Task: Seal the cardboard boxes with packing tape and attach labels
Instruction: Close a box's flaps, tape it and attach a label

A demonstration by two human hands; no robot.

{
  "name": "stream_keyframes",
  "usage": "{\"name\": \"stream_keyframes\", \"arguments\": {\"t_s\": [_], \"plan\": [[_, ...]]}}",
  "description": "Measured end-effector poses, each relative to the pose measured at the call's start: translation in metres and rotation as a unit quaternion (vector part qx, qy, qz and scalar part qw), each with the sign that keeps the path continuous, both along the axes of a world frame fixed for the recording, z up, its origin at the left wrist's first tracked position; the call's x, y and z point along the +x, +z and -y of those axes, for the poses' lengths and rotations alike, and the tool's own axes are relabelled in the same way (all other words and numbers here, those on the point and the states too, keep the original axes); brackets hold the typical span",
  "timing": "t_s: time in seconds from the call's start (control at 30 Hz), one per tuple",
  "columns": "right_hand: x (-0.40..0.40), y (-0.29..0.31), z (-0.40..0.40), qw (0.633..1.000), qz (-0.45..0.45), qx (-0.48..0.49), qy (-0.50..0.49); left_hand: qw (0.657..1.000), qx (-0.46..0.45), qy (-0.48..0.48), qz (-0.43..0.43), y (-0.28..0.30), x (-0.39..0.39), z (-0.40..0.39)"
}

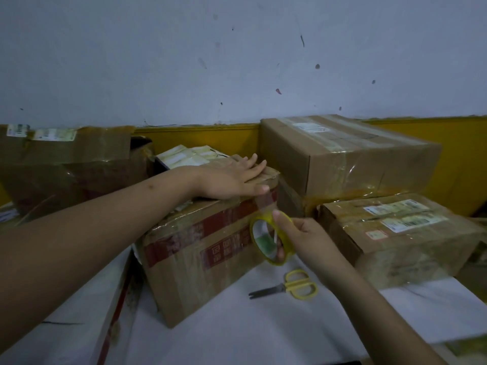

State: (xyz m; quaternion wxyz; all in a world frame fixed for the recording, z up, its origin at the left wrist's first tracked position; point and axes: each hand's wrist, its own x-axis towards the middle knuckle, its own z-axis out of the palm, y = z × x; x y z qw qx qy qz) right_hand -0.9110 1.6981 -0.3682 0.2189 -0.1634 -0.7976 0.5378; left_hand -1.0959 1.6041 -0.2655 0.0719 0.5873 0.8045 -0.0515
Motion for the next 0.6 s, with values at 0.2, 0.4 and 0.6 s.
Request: {"name": "stream_keyframes", "arguments": {"t_s": [0.2, 0.4, 0.6], "plan": [[-0.026, -0.016, 0.001, 0.993, 0.062, 0.070, -0.078, 0.999, -0.003, 0.018, -0.046, 0.002, 0.005, -0.003], [-0.040, 0.010, -0.015, 0.980, 0.176, 0.059, -0.070, 0.991, -0.028, 0.128, -0.038, 0.018, 0.014, -0.006], [-0.055, 0.025, -0.020, 0.970, 0.227, -0.012, -0.081, 0.974, -0.001, 0.216, 0.064, 0.026, -0.016, -0.009]]}}
